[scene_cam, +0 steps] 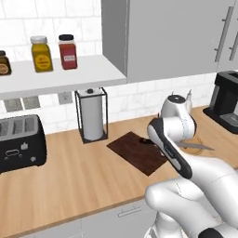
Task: Pick up the knife from the drawer and place it on the cutting board. Then place the meat from the plate to the cutting board.
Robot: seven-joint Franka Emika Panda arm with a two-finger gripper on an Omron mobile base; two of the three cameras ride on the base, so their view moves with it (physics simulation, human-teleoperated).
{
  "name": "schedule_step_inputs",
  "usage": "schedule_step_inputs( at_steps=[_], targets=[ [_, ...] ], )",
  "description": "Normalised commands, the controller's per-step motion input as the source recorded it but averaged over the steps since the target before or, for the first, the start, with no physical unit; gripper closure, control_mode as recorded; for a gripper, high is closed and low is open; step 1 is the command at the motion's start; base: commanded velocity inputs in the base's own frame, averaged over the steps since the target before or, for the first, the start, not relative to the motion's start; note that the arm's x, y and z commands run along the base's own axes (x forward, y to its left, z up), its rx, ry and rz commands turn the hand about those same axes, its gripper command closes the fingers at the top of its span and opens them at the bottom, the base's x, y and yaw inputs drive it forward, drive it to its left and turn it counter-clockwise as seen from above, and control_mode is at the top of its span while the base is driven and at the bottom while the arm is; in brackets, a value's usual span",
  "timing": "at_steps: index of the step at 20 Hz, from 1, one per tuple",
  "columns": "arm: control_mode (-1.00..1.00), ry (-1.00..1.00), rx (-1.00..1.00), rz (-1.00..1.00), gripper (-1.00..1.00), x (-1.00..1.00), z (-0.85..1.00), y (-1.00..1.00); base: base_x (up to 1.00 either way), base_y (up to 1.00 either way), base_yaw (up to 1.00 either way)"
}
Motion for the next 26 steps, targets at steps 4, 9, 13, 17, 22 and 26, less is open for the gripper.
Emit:
schedule_step_inputs(
  at_steps=[4,9,13,17,22,26],
  targets=[
    [-1.0,0.0,0.0,0.04,1.0,0.16,-0.04,0.0,0.0,-0.02,0.03],
    [-1.0,0.0,0.0,0.0,1.0,0.61,-0.23,0.2,0.0,0.0,0.0],
    [-1.0,0.02,0.0,0.0,1.0,0.49,-0.21,0.36,0.0,0.0,0.0],
    [-1.0,0.04,0.0,-0.09,1.0,0.36,-0.2,0.42,0.0,0.0,0.0],
    [-1.0,0.01,0.01,-0.09,1.0,0.21,-0.37,0.51,0.0,0.0,0.0],
    [-1.0,0.0,0.0,-0.01,1.0,0.19,-0.39,0.17,0.0,0.0,0.0]
  ],
)
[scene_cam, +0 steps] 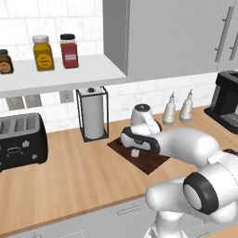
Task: Pick up the knife from the drawer and place it on the cutting board. Then place the meat from the plate to the cutting board.
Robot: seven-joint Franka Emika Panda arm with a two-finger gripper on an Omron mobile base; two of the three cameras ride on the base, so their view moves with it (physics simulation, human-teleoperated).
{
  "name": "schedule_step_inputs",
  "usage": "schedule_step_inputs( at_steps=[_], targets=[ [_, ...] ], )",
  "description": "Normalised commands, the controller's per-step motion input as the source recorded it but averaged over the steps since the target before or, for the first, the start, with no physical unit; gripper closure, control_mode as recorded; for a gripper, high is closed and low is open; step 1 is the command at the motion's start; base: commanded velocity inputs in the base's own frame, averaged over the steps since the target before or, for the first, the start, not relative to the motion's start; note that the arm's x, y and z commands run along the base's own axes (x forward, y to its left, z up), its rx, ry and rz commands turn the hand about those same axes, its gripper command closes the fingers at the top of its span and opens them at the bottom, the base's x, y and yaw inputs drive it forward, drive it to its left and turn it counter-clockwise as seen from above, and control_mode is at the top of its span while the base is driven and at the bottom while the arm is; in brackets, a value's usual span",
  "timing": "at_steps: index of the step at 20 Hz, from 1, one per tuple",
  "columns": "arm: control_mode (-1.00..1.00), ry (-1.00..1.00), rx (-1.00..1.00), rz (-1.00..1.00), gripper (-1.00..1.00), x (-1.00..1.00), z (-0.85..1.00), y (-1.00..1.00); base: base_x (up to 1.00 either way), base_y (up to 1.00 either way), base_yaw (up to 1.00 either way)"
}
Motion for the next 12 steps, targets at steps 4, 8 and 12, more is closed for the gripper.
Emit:
schedule_step_inputs(
  at_steps=[4,8,12],
  targets=[
    [-1.0,0.0,0.0,0.0,1.0,0.21,-0.28,0.06,0.0,0.0,0.0],
    [-1.0,0.03,0.0,0.0,1.0,0.3,-0.34,0.16,0.0,0.0,0.0],
    [-1.0,0.02,0.0,0.0,1.0,0.41,-0.32,0.07,0.0,0.0,0.0]
  ],
)
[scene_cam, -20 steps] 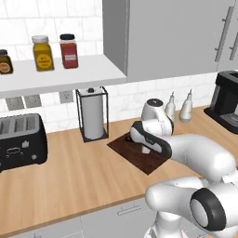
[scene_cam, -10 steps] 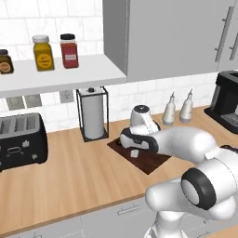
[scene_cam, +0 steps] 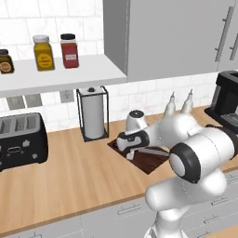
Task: Pick up the knife from the drawer and place it on the cutting board. Then place the meat from the plate to the cutting board.
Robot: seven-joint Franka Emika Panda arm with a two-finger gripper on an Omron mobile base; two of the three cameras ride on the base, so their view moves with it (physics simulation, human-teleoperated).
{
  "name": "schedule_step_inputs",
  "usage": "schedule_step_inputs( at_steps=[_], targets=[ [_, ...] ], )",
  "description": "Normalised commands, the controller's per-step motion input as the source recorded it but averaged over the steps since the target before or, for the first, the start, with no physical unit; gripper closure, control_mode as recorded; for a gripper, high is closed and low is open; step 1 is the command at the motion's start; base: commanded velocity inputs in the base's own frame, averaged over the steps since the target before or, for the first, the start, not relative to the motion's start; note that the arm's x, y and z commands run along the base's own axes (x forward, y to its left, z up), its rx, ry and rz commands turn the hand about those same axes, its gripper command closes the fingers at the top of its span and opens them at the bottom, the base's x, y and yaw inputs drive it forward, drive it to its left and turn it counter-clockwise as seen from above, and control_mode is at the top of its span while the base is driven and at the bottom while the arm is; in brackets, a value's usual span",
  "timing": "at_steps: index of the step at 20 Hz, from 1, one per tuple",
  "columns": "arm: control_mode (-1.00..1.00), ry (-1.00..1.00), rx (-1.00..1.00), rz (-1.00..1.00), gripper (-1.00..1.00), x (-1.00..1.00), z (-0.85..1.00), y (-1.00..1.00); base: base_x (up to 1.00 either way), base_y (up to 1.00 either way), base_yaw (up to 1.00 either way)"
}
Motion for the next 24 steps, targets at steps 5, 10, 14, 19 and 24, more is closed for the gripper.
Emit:
schedule_step_inputs(
  at_steps=[5,10,14,19,24],
  targets=[
    [-1.0,0.0,0.0,0.0,1.0,0.38,-0.16,0.0,0.0,0.0,0.0],
    [-1.0,0.0,0.0,0.0,1.0,0.3,-0.32,0.0,0.0,0.0,0.0],
    [-1.0,0.0,0.0,0.0,1.0,0.27,-0.37,0.04,0.0,0.0,0.0],
    [-1.0,0.0,0.0,0.0,1.0,0.1,-0.32,0.1,0.0,0.0,0.0],
    [-1.0,0.01,0.0,0.0,-1.0,0.0,-0.09,0.09,0.0,0.0,0.0]
  ],
)
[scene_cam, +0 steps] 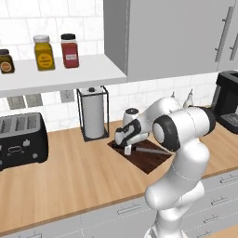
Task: Pick up the knife from the drawer and place it on the cutting board. Then place the meat from the plate to the cutting board.
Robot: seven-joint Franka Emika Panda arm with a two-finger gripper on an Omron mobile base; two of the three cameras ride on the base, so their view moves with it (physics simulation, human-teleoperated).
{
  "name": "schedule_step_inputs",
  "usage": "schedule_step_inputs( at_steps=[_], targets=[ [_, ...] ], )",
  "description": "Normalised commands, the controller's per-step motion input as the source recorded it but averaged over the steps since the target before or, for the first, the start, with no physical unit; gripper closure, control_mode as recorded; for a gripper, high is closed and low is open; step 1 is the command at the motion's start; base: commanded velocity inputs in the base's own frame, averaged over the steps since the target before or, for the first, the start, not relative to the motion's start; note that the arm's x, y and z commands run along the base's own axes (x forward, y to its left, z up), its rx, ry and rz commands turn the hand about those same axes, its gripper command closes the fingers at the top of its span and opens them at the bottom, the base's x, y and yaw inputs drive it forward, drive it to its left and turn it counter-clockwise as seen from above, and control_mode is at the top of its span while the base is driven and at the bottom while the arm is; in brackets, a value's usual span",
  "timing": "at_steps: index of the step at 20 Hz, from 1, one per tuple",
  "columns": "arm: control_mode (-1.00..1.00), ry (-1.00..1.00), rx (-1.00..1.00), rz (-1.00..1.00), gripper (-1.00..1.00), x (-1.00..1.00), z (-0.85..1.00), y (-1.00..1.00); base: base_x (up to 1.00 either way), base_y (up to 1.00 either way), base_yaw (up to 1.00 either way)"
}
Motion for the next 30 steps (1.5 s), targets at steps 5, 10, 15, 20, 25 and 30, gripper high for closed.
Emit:
schedule_step_inputs(
  at_steps=[5,10,15,20,25,30],
  targets=[
    [-1.0,0.0,0.0,0.0,-1.0,-0.06,0.02,0.0,0.0,0.0,0.0],
    [-1.0,0.0,0.0,-0.02,-1.0,-0.29,0.22,0.0,0.0,0.0,0.0],
    [-1.0,-0.02,0.0,-0.14,-1.0,-0.34,0.24,-0.22,0.0,0.0,0.0],
    [-1.0,-0.07,0.01,-0.26,-1.0,-0.17,0.38,-0.41,0.0,0.0,0.0],
    [-1.0,-0.01,0.03,-0.35,-1.0,-0.02,0.23,-0.49,0.0,0.0,0.0],
    [-1.0,-0.04,0.0,-0.41,-1.0,0.0,0.06,-0.61,0.0,0.0,0.0]
  ],
)
